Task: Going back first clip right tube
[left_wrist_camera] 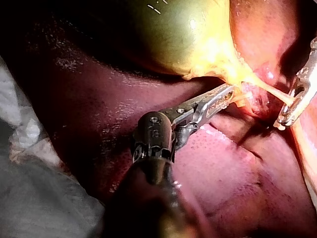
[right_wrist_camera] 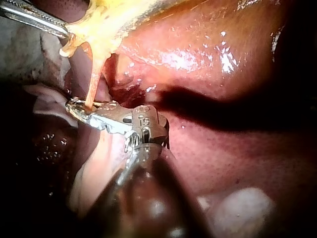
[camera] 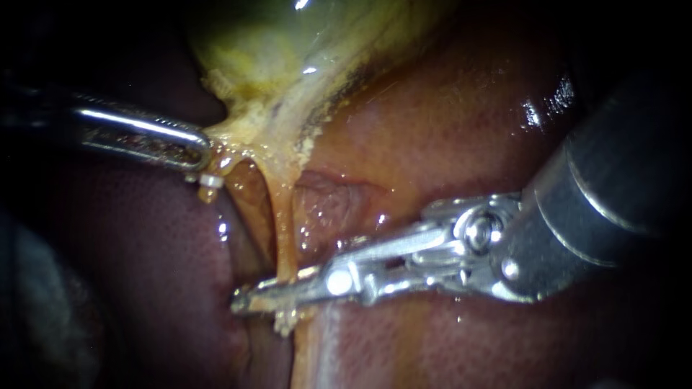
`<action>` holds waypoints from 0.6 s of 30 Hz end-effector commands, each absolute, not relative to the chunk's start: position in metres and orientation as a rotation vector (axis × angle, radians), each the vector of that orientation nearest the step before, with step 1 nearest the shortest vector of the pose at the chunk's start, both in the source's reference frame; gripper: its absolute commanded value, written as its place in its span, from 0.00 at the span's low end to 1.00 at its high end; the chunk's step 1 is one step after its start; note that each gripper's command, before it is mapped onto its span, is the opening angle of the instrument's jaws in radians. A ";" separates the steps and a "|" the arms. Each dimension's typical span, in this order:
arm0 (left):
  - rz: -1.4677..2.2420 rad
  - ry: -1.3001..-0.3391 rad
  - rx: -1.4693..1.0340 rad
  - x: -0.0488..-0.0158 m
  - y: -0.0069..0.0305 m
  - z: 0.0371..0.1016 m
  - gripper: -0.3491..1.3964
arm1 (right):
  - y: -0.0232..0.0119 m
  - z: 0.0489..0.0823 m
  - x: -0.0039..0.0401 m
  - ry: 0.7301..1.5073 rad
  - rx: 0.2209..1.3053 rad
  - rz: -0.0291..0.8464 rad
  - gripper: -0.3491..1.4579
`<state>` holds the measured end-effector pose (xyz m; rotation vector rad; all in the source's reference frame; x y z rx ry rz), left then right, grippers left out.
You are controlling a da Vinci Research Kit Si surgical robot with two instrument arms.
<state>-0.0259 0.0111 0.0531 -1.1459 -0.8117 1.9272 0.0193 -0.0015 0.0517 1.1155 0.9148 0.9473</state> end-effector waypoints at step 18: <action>1.927 -0.811 -1.146 -0.0259 0.0110 0.0533 0.00 | -0.0028 0.0567 0.0201 1.089 0.904 0.663 0.44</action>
